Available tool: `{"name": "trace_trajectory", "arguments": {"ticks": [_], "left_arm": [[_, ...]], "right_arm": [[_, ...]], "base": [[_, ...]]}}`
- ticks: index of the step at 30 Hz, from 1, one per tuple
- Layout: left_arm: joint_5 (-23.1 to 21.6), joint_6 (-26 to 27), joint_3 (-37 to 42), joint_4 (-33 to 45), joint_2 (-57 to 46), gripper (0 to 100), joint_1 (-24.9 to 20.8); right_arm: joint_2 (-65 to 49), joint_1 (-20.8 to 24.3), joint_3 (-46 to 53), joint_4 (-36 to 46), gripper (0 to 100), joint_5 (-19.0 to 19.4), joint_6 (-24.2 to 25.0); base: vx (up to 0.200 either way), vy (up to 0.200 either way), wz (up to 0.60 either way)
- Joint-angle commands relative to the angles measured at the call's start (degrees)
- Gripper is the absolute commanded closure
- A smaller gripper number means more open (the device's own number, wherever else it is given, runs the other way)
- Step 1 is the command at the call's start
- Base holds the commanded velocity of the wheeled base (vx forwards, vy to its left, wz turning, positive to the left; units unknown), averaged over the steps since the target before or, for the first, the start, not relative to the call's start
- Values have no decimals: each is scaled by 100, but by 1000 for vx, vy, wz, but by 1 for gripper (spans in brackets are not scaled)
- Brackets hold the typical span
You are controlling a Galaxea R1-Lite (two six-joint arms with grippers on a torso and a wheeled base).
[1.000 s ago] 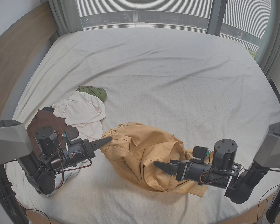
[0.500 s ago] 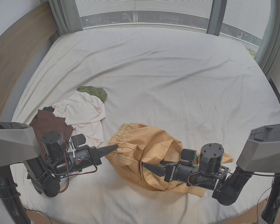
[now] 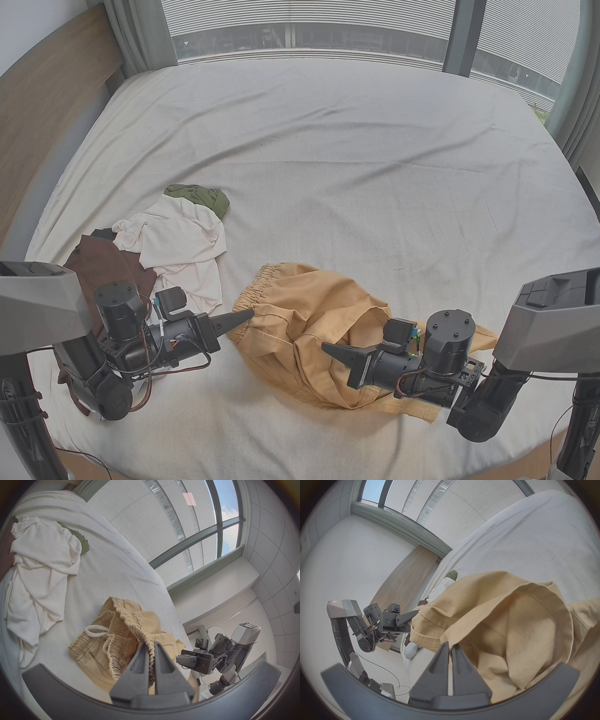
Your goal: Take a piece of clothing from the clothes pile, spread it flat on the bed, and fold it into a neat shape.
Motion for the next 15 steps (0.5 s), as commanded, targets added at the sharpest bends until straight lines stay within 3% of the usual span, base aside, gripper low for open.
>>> {"name": "trace_trajectory", "arguments": {"ticks": [1,8,10,13,14,15], "left_arm": [[9,-57,-110,-5,5,100,42],[-193,-892,-110,3,-663,100,358],[-448,-1182,-48,3,-962,100,490],[-501,-1209,-40,3,-988,100,507],[-615,-1235,4,3,-1120,100,543],[-607,-1226,4,3,-1146,100,534]], "right_arm": [[-544,-41,248,38,100,4,-1],[-1687,-340,820,126,100,206,34],[-1977,-577,1092,38,100,628,43],[-2030,-630,1145,20,100,698,34],[-2276,-1043,1488,-208,100,1243,34],[-2311,-1140,1576,-270,100,1366,34]], "base": [[0,0,0],[0,0,0],[0,0,0],[0,0,0],[0,0,0],[0,0,0]]}}
